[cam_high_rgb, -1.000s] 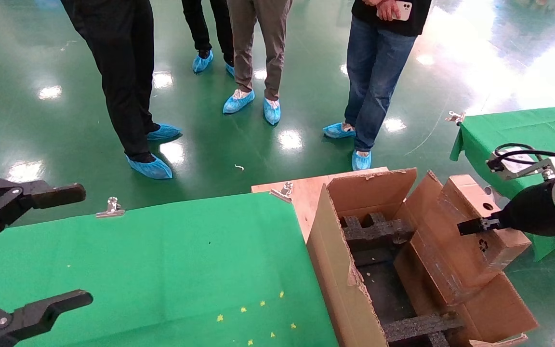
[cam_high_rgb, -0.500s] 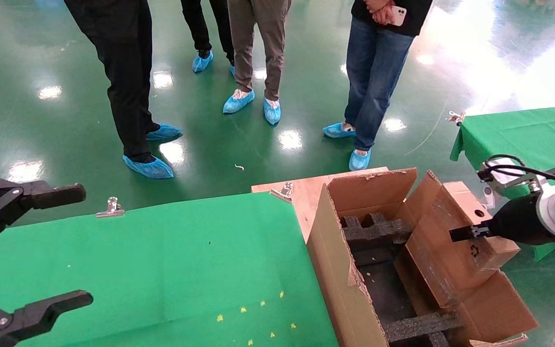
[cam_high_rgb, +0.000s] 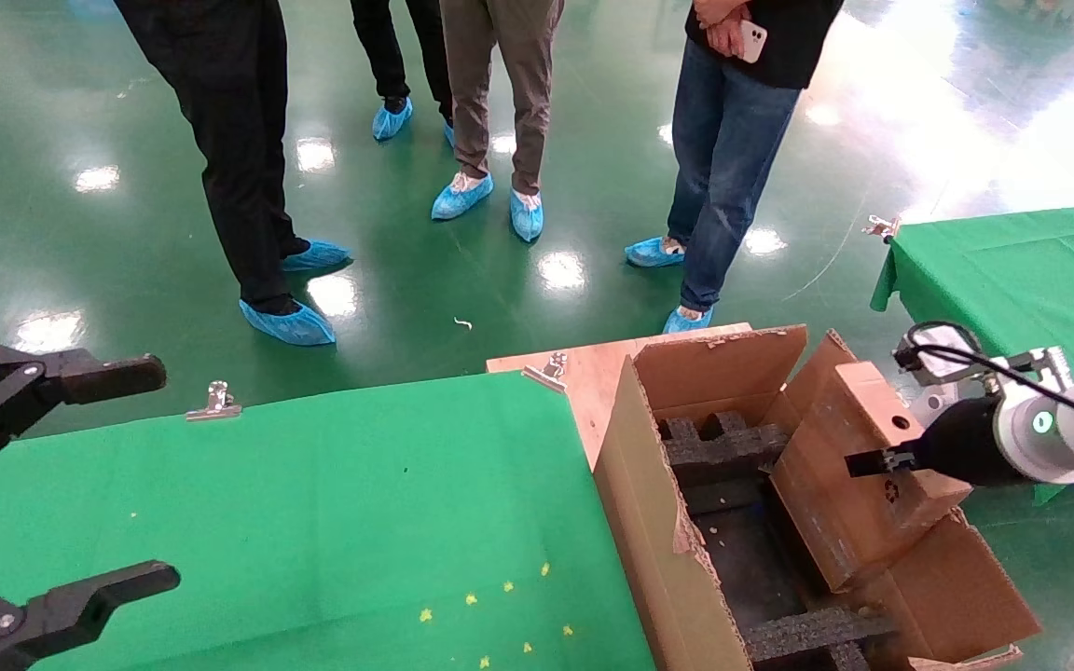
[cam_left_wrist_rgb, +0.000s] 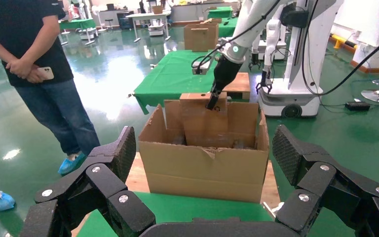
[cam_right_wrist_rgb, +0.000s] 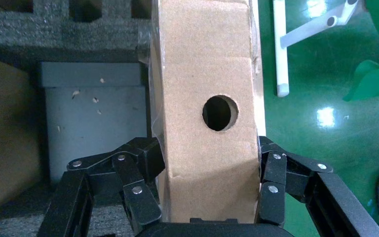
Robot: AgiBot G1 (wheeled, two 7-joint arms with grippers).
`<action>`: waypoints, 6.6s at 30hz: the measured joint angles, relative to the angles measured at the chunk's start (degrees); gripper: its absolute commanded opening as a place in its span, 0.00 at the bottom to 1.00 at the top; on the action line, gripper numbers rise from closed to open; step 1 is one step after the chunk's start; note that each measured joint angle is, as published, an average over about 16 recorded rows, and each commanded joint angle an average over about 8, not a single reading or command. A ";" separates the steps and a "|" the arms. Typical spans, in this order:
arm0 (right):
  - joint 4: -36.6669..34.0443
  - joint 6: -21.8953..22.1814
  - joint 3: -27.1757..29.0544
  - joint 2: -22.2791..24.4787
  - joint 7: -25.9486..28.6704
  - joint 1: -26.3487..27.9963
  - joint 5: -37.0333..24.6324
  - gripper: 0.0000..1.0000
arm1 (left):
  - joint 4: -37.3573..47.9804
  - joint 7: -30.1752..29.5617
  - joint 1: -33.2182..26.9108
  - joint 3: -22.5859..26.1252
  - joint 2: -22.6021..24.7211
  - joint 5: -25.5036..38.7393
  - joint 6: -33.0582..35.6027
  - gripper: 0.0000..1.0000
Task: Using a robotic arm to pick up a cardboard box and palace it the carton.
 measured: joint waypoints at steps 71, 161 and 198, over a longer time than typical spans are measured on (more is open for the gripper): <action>-27.75 11.46 0.86 -16.40 -16.88 -21.71 19.92 1.00 | 0.02 0.03 0.00 0.04 -0.02 -0.04 -0.03 1.00; -4.55 -17.68 55.49 -9.17 -64.01 -25.53 51.06 1.00 | 0.06 0.07 -0.01 0.10 -0.04 -0.09 -0.06 1.00; -2.13 -39.23 101.00 -12.68 -100.34 -56.93 64.88 1.00 | 0.07 0.08 -0.01 0.12 -0.05 -0.11 -0.08 1.00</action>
